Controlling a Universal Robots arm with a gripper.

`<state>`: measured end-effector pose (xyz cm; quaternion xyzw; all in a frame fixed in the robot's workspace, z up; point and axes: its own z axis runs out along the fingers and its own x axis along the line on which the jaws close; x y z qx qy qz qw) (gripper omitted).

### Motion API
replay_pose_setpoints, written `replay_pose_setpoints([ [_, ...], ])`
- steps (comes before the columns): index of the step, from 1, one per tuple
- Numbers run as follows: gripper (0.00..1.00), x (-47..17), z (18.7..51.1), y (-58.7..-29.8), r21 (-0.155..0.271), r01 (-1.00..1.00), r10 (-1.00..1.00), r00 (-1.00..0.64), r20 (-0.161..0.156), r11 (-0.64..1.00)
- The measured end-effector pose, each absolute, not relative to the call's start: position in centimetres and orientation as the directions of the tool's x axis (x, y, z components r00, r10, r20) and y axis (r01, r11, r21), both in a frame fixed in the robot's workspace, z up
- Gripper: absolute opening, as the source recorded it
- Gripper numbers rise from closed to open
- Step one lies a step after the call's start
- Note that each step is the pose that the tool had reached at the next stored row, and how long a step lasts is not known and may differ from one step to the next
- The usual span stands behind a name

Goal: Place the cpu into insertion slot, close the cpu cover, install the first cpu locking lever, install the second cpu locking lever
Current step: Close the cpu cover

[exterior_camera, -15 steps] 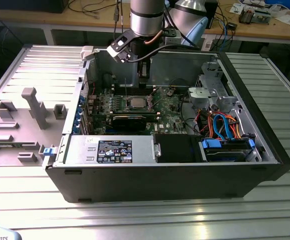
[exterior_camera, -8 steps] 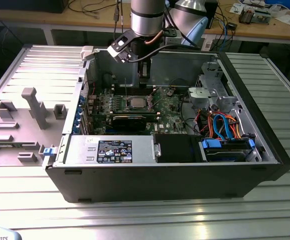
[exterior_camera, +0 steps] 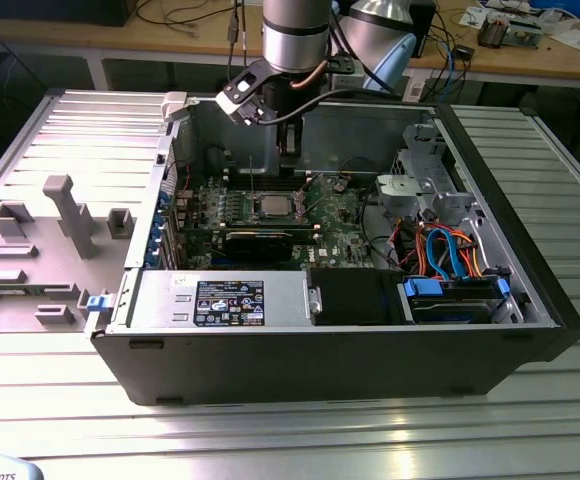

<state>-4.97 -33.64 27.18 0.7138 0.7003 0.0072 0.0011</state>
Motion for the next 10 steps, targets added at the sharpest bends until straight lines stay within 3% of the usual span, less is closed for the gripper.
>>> replay_pose_setpoints([
  [10,0.11,-4.77,27.17,-33.65,0.012,1.0,1.0,0.019,0.009,-0.019],
])
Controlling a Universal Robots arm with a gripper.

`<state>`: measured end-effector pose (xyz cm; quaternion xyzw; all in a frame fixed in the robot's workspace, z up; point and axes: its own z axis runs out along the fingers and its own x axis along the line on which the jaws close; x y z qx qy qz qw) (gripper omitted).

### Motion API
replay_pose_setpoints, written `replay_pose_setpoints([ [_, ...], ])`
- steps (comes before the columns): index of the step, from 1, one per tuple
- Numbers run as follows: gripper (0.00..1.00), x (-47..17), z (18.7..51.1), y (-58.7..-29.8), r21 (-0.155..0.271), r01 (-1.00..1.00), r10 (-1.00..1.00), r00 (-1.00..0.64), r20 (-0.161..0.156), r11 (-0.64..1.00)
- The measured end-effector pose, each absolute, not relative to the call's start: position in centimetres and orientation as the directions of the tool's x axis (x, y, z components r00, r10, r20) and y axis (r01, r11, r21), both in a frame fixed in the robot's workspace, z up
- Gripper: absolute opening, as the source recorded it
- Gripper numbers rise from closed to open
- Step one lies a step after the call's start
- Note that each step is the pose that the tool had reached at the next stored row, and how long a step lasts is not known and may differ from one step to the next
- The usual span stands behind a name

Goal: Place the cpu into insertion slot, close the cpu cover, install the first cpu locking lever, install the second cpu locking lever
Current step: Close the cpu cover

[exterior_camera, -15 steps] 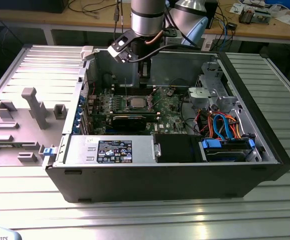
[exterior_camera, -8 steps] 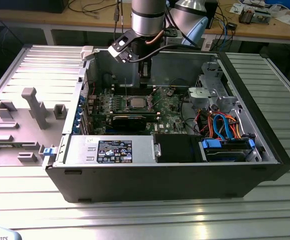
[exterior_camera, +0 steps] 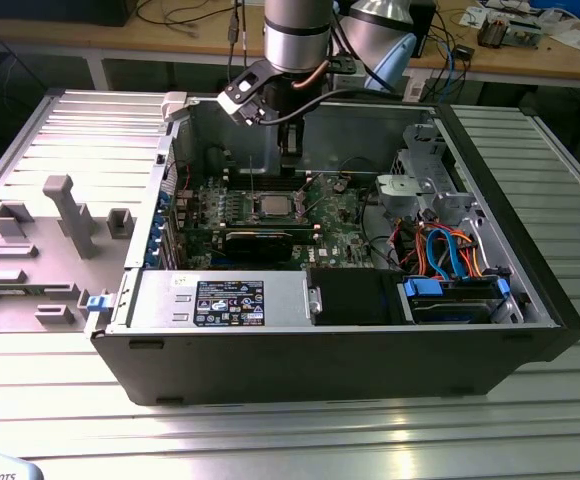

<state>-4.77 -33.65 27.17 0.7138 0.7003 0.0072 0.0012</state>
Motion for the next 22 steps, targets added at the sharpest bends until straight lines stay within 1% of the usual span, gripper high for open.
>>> replay_pose_setpoints([
  [22,0.11,-4.19,27.37,-33.64,0.012,1.0,1.0,0.019,0.009,-0.019],
])
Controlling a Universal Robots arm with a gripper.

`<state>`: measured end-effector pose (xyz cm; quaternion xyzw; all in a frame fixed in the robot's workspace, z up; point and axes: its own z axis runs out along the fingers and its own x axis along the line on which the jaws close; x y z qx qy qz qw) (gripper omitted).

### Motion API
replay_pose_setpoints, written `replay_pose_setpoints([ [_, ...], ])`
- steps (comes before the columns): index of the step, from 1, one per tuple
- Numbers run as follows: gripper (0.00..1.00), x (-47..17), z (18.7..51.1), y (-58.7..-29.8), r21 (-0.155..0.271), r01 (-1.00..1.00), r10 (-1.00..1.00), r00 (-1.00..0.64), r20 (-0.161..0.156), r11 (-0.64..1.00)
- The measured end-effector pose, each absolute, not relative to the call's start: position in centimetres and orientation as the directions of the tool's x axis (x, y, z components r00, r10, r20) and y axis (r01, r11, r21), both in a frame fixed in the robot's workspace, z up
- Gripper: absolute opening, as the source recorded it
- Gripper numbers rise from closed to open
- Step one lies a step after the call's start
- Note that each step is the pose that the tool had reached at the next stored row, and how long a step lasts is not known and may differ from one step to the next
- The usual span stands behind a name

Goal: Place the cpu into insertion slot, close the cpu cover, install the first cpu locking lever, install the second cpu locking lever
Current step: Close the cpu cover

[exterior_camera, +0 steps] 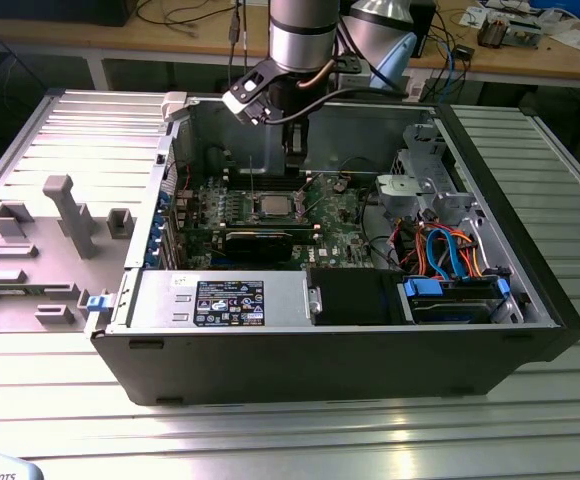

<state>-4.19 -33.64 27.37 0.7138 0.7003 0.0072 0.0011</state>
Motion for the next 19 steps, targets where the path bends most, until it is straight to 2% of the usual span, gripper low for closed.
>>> replay_pose_setpoints([
  [19,0.11,-2.9,27.6,-33.6,0.012,1.0,1.0,0.019,0.009,-0.019],
])
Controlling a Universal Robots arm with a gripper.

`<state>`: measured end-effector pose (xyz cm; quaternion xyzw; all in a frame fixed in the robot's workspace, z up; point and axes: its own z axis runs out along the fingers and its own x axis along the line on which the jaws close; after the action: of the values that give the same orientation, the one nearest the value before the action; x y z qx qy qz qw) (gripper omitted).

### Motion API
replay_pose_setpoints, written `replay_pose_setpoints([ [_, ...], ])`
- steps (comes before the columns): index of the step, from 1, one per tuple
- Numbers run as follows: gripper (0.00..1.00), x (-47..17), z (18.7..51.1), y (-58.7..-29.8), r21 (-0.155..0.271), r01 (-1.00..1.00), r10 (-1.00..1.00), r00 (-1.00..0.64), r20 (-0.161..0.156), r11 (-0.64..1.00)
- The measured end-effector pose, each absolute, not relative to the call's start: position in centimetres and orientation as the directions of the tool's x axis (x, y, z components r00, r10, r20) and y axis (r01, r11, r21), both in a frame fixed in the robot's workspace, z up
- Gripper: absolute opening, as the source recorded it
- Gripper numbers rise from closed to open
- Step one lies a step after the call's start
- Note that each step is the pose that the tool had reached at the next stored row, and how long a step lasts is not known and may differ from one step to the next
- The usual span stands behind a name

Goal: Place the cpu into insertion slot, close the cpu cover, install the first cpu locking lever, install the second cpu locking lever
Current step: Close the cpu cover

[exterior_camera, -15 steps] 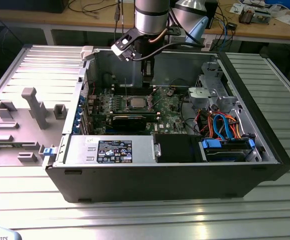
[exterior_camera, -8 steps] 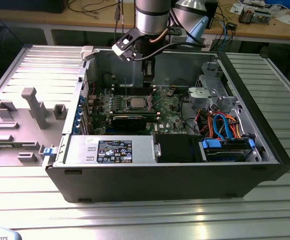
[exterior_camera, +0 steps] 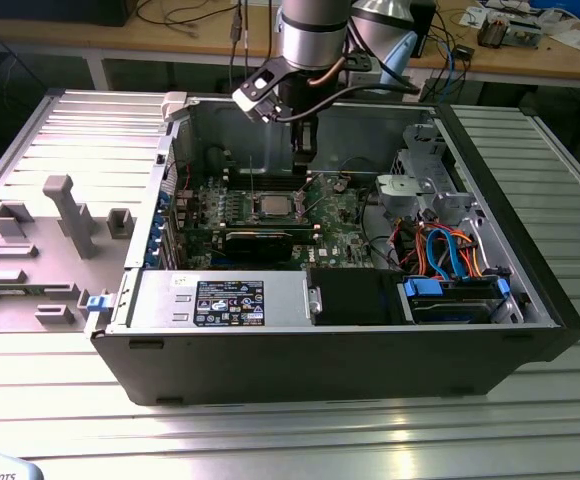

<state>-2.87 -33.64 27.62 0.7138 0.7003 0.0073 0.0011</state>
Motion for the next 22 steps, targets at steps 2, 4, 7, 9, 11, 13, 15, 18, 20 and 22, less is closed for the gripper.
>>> replay_pose_setpoints([
  [2,0.11,-2.7,27.6,-33.6,0.012,1.0,1.0,0.019,0.009,-0.019],
  [4,0.11,-2.5,27.6,-33.6,0.012,1.0,1.0,0.019,0.009,-0.019],
  [7,0.11,-2.2,27.6,-33.6,0.012,1.0,1.0,0.019,0.009,-0.019],
  [9,0.11,-2.1,27.6,-33.6,0.012,1.0,1.0,0.019,0.009,-0.019],
  [11,0.11,-2.0,27.6,-33.6,0.012,1.0,1.0,0.019,0.009,-0.019],
  [13,0.11,-1.9,27.6,-33.6,0.012,1.0,1.0,0.019,0.009,-0.019],
  [15,0.11,-1.8,27.6,-33.6,0.012,1.0,1.0,0.019,0.009,-0.019],
  [18,0.11,-1.6,27.6,-33.6,0.012,1.0,1.0,0.019,0.009,-0.019],
  [20,0.11,-1.5,27.6,-33.6,0.012,1.0,1.0,0.019,0.009,-0.019],
  [22,0.11,-1.4,27.6,-33.6,0.012,1.0,1.0,0.019,0.009,-0.019],
])
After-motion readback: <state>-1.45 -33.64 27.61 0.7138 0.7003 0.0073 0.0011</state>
